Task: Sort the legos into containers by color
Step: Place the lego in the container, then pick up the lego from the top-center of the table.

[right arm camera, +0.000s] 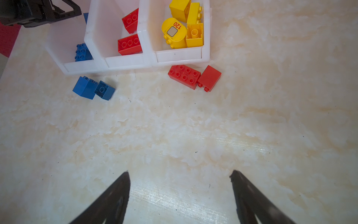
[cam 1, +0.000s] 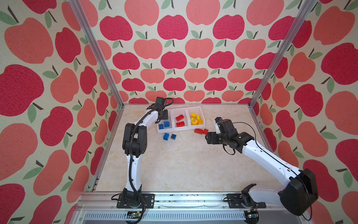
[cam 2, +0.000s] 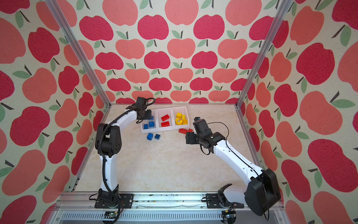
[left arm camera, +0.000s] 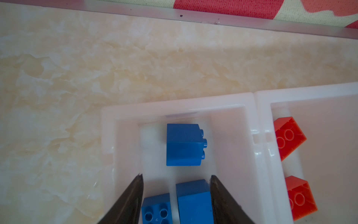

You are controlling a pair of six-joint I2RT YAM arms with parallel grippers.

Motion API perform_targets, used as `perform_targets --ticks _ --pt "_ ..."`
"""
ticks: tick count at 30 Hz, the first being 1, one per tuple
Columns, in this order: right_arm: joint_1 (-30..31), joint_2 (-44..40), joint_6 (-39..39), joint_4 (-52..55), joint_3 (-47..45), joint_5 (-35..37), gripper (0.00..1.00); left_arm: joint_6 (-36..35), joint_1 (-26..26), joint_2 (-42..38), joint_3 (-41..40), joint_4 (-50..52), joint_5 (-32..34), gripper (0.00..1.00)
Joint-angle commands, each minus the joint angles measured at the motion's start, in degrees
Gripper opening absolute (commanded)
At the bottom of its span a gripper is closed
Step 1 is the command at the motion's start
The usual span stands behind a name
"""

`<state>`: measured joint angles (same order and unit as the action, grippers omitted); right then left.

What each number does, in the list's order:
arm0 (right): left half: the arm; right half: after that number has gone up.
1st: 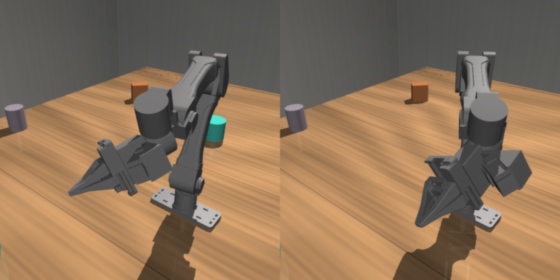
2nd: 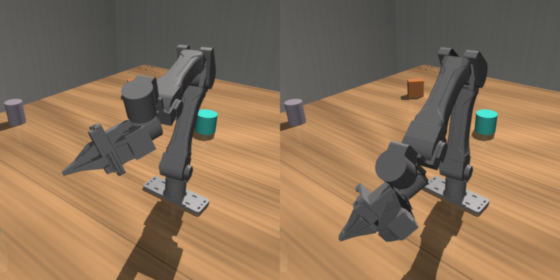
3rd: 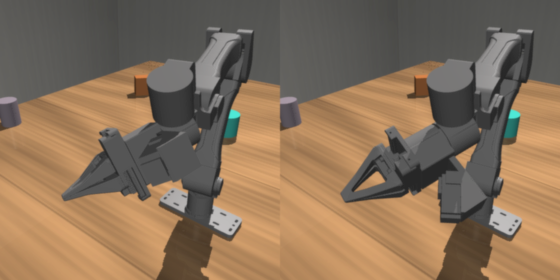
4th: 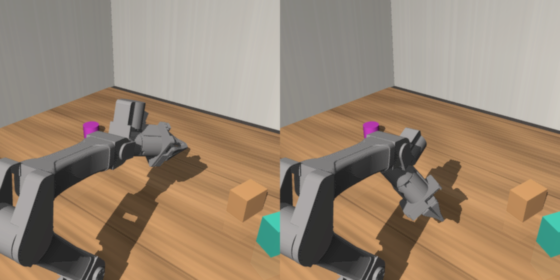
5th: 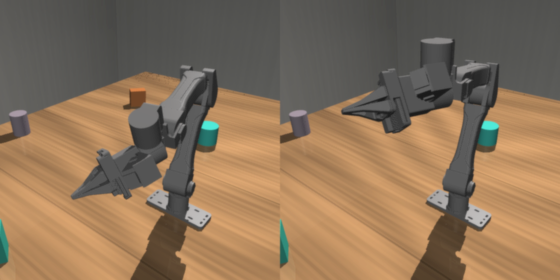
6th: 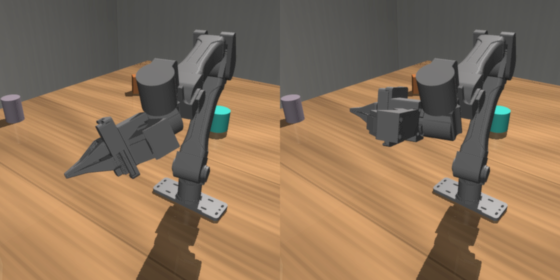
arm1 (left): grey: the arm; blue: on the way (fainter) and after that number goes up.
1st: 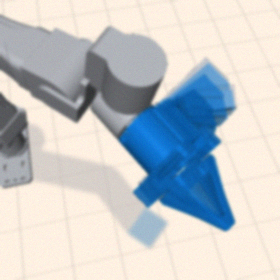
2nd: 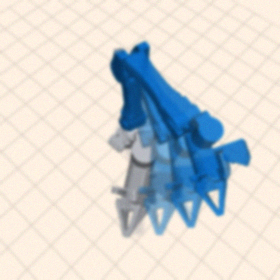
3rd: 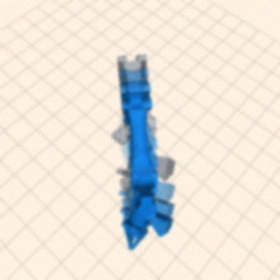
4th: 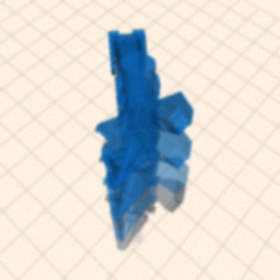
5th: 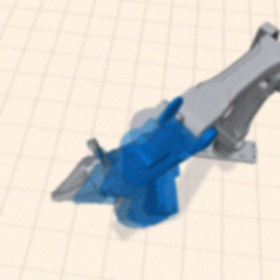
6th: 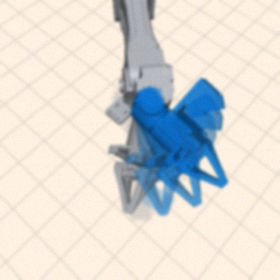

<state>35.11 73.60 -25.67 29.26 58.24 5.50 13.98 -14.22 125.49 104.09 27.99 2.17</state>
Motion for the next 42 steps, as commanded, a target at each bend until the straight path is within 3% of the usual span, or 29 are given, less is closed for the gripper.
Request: perform_targets --ticks 1,14,25,42 --pt "-0.3 -0.6 -0.9 0.9 -0.6 0.8 0.84 0.1 0.1 -2.1 -0.3 0.5 0.4 0.58" --pt "-0.5 0.0 -0.8 0.9 -0.4 1.1 0.84 2.0 -1.2 -9.0 -6.7 -1.4 -1.2 0.62" --pt "-4.6 5.1 -3.3 1.7 0.8 0.4 0.84 5.5 -3.3 -18.9 -15.8 -3.1 -4.9 0.64" --pt "-6.7 29.0 -10.3 5.3 19.1 5.2 0.89 11.8 -3.5 -36.4 -34.1 -7.0 -10.3 0.77"
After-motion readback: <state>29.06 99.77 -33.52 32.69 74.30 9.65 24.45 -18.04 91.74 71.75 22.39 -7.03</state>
